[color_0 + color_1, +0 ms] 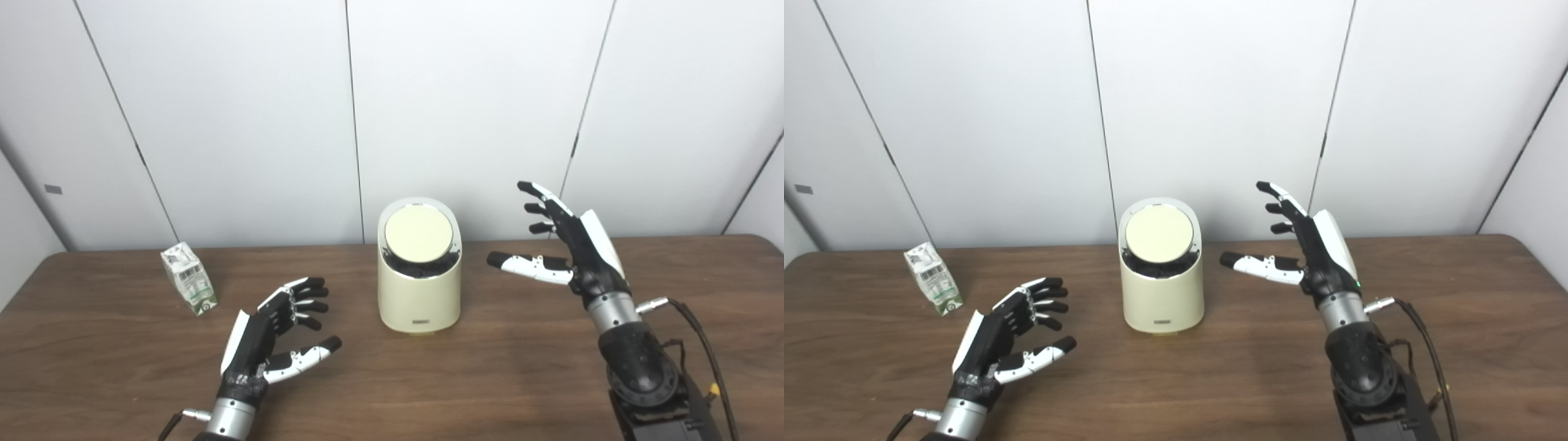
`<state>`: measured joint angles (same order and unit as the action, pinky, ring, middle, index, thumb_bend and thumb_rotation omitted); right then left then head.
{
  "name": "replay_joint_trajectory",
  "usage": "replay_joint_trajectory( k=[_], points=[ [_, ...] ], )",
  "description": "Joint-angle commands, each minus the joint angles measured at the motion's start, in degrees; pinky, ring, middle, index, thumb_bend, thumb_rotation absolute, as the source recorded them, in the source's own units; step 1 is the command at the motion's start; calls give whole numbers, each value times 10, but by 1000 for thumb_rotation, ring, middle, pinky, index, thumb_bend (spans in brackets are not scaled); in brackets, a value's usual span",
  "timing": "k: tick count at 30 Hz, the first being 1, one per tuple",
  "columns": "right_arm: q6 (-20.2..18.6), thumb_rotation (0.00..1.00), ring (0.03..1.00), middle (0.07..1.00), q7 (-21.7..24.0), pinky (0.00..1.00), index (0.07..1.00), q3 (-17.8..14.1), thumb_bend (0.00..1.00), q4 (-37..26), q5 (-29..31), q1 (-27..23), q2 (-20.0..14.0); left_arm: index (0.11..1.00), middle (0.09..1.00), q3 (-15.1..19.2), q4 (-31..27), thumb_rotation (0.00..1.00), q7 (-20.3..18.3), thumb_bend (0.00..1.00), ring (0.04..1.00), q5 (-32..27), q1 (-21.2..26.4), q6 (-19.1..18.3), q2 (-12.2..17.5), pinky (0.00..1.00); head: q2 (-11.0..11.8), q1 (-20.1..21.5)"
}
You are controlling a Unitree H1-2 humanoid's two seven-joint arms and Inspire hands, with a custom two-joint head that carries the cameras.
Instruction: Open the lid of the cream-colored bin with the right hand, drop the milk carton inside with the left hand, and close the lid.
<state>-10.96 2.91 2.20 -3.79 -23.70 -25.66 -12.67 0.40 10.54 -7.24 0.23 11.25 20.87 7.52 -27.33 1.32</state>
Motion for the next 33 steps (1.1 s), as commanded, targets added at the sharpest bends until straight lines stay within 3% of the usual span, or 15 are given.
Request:
replay_joint_trajectory(
  k=[1, 11, 14, 18, 28, 33],
  points=[
    [-16, 482, 929, 957, 13, 795, 947, 3, 825, -22, 6, -44, -5, 796, 747, -1, -9, 37, 5, 671, 679, 4, 19, 7, 1, 565, -1, 1],
    [-82, 480, 892, 926, 28, 754, 957, 34, 820, -5, -26, -108, -3, 793, 742, -2, -8, 38, 8, 673, 679, 5, 20, 11, -2, 565, 0, -10],
    [-95, 465, 866, 925, 28, 698, 955, 42, 818, 0, -30, -120, 1, 791, 740, -2, -9, 32, 8, 676, 676, 3, 19, 11, -3, 562, -1, -11],
    [-99, 419, 853, 921, 27, 682, 948, 57, 803, 14, -42, -138, 4, 791, 743, -2, -10, 35, 8, 679, 675, 4, 19, 12, -3, 553, -2, -12],
    [-123, 431, 884, 940, 28, 727, 947, 91, 802, 48, -68, -165, 22, 788, 736, -1, -8, 42, 11, 685, 672, 5, 20, 11, -5, 564, -4, -14],
    [-110, 431, 881, 929, 14, 725, 948, 102, 810, 73, -75, -168, 30, 790, 738, -2, -5, 50, 10, 690, 674, 5, 21, 12, -6, 569, -4, -15]
  ],
)
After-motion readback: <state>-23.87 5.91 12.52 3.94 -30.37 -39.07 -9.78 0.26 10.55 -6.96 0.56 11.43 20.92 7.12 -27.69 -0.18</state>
